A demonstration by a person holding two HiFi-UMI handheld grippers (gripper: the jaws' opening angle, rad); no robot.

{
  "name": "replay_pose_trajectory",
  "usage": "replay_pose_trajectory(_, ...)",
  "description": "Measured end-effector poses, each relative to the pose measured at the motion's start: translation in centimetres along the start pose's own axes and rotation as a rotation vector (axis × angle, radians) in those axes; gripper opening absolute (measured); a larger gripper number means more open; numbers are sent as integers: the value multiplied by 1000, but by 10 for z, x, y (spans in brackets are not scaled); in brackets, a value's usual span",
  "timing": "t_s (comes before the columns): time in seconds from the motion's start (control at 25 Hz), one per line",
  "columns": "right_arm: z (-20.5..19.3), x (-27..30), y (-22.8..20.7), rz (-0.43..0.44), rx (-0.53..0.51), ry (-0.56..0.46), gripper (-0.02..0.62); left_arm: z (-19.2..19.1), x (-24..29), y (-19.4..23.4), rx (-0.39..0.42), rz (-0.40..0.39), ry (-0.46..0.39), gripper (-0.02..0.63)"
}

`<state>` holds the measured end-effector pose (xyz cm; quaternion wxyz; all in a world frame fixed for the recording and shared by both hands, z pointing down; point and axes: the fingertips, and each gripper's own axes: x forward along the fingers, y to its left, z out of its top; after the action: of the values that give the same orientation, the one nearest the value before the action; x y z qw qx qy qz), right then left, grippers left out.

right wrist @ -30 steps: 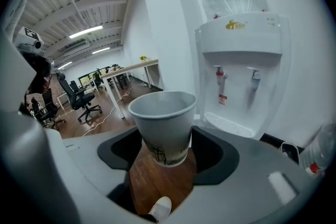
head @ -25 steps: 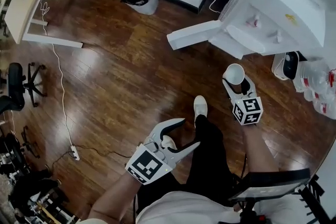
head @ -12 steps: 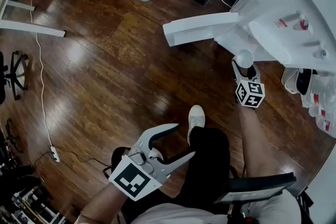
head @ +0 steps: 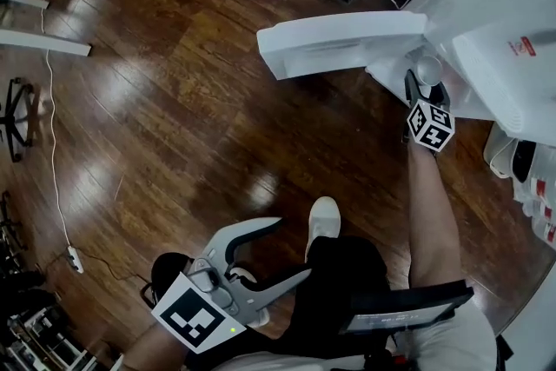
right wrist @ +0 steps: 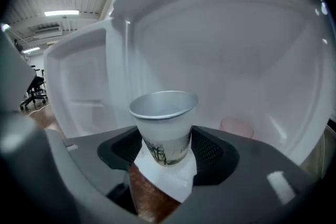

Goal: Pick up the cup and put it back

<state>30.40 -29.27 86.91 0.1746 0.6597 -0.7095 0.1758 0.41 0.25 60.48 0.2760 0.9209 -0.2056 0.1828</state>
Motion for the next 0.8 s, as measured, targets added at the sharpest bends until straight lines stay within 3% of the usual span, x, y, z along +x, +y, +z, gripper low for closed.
replay_pose_trajectory(0.28, -12, 64, -32, -66, 49, -35, 298, -14, 21, 30, 1, 24, -54, 262)
replay_pose_trajectory(0.8, -25, 134, -60, -136, 124, -36, 301, -29, 41, 53, -15, 28, -62, 262)
